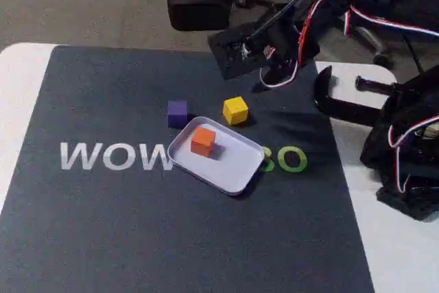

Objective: Move blocks one by one until all three blocks are in the tray.

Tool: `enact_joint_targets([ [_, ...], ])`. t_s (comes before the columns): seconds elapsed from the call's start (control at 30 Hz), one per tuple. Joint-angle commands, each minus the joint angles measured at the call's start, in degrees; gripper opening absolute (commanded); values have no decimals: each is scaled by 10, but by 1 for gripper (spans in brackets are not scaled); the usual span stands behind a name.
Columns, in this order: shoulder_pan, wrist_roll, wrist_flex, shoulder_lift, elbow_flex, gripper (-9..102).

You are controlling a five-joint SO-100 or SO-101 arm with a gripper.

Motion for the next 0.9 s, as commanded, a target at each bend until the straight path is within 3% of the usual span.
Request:
enact_joint_targets([
  [0.0,12,-24,-5,32,22,14],
  [0.3,20,-60,-11,71,87,17],
  [0.63,-31,47,-84,-12,67,23],
  [0.87,-32,104,-91,-75,19,23],
])
